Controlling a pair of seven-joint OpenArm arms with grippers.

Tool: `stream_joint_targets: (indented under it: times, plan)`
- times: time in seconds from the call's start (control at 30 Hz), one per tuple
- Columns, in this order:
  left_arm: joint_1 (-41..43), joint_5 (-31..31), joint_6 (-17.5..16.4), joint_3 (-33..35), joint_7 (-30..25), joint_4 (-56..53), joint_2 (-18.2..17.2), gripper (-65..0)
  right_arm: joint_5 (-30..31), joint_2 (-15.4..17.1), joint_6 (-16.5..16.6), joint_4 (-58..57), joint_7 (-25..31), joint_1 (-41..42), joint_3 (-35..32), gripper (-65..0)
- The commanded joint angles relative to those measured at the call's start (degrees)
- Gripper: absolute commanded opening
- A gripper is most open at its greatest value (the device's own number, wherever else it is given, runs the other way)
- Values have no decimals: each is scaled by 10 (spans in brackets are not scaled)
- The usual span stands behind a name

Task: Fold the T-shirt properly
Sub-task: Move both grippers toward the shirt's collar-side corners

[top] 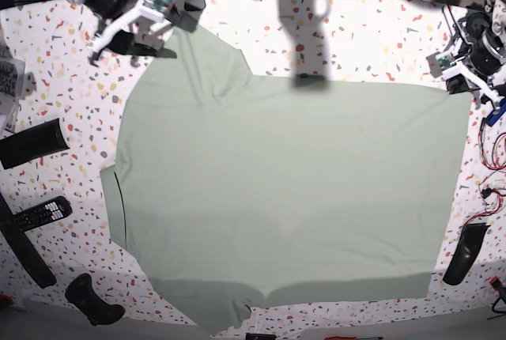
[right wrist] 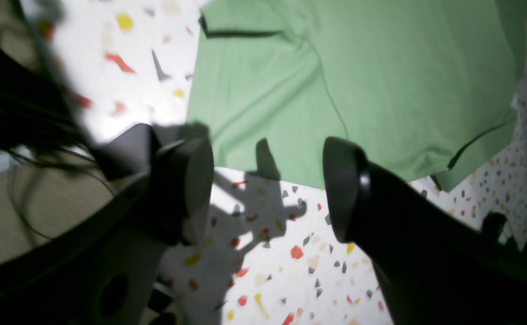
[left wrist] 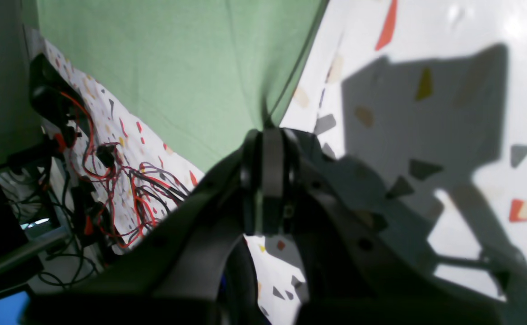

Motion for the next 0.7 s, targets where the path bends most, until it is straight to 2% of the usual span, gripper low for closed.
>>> stream_joint_targets:
  times: [0.0, 0.13, 0.33, 0.43, 0.6, 0.67]
  plan:
    - [0, 1, 0, -5, -1, 4, -10, -650, -7, 5, -5, -6, 9, 11, -13, -277]
    - [0, 1, 0, -5, -1, 4, -10, -650, -7, 5, -8, -66, 9, 66, -86, -277]
    - [0, 1, 0, -5, -1, 4, -10, -650, -7, -20, -44, -146, -22, 144, -174, -278]
    - [0, 1, 0, -5, -1, 4, -10, -650, -7, -40, -63, -177, -48, 175, -189, -278]
    - [0, 1, 0, -5, -1, 4, -10, -650, -8, -55, -66, -182, -102, 194, -188, -281]
    - [0, 1, 0, -5, -1, 4, -10, -650, -8, -55, -66, -182, -113, 196, -188, -315]
